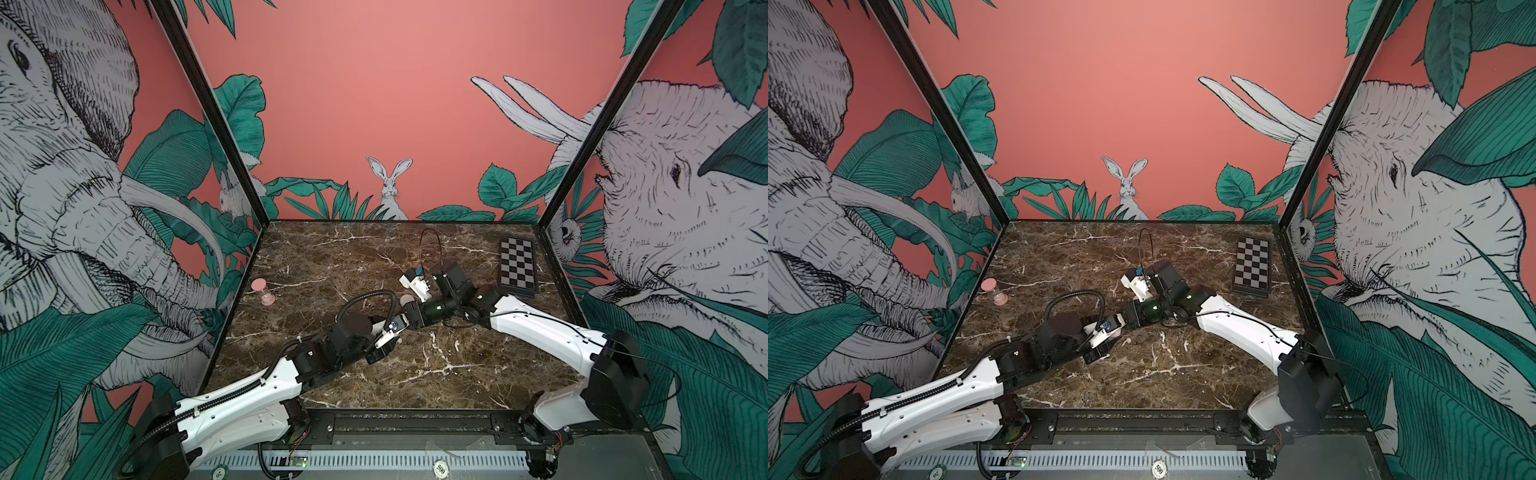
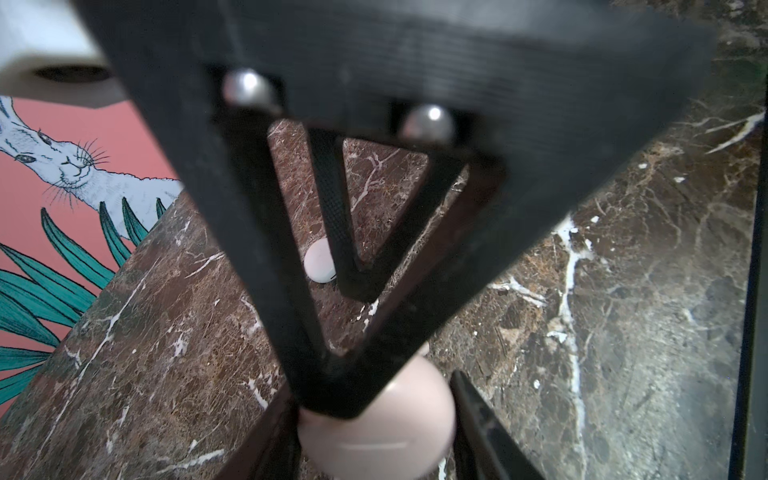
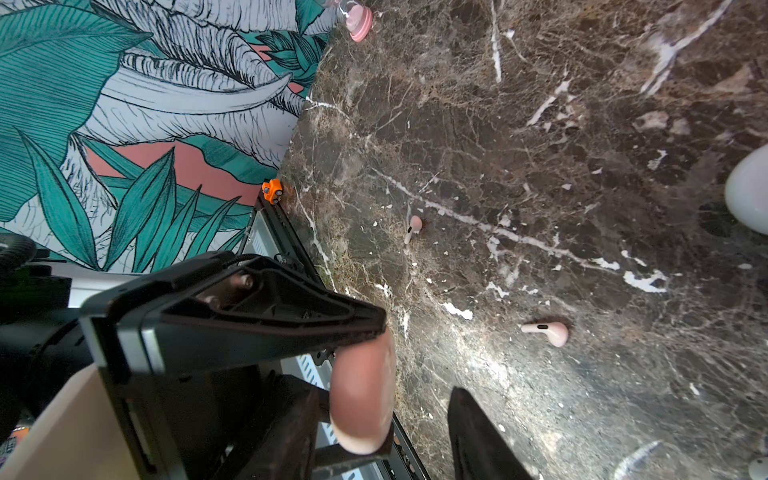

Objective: Insert the wireless bluetooth earbuds into the charging case
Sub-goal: 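Close the right gripper on the pink case held by the left gripper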

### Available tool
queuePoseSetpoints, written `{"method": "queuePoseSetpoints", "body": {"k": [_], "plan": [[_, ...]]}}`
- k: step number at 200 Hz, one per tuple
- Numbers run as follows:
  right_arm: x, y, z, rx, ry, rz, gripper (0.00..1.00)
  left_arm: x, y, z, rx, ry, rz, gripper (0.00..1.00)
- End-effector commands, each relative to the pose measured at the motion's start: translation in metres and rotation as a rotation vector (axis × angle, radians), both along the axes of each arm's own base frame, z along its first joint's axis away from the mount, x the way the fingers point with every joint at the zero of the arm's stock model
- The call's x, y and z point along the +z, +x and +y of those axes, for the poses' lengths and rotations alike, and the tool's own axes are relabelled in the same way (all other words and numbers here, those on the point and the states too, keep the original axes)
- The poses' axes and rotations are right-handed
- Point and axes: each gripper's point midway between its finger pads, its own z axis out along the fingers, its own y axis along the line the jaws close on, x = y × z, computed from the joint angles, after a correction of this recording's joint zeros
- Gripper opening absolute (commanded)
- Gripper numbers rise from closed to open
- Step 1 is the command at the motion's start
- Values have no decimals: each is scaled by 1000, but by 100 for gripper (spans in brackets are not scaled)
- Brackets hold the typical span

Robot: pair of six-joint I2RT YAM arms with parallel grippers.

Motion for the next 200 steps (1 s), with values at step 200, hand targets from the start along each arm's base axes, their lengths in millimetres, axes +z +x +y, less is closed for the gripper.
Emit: {"method": "queuePoseSetpoints", "body": {"k": [200], "plan": [[-22, -16, 23, 62, -8, 45, 33, 0, 10, -1, 40, 19, -30, 0]]}}
